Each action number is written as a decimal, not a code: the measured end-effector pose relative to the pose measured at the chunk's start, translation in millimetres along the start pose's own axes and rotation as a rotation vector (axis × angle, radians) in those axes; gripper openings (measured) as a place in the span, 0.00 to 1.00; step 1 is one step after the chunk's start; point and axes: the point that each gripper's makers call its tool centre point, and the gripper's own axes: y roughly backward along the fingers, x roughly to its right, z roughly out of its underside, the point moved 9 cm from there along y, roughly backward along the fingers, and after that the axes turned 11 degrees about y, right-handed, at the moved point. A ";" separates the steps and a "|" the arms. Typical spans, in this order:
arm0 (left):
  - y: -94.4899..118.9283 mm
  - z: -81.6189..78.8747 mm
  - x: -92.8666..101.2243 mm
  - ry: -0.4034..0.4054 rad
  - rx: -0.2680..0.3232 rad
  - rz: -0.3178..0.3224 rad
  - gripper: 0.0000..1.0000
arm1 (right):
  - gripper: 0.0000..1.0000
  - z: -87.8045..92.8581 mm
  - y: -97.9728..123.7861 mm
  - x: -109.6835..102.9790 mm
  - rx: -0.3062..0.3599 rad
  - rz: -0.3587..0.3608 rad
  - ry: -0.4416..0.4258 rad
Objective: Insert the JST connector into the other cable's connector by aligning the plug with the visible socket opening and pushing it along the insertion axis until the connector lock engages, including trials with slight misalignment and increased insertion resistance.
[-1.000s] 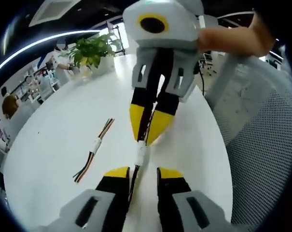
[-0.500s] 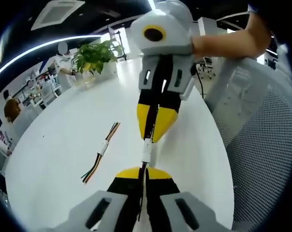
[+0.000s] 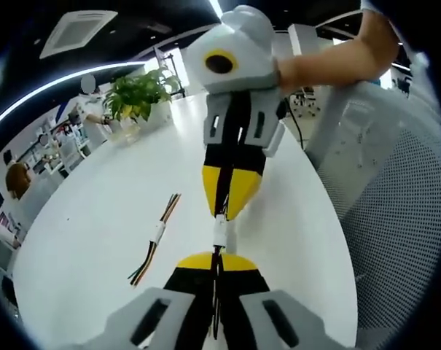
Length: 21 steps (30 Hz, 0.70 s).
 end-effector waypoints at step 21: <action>-2.7 -1.3 0.9 -0.010 -0.009 -0.009 0.00 | 0.01 -1.0 1.1 0.9 0.014 0.004 -0.011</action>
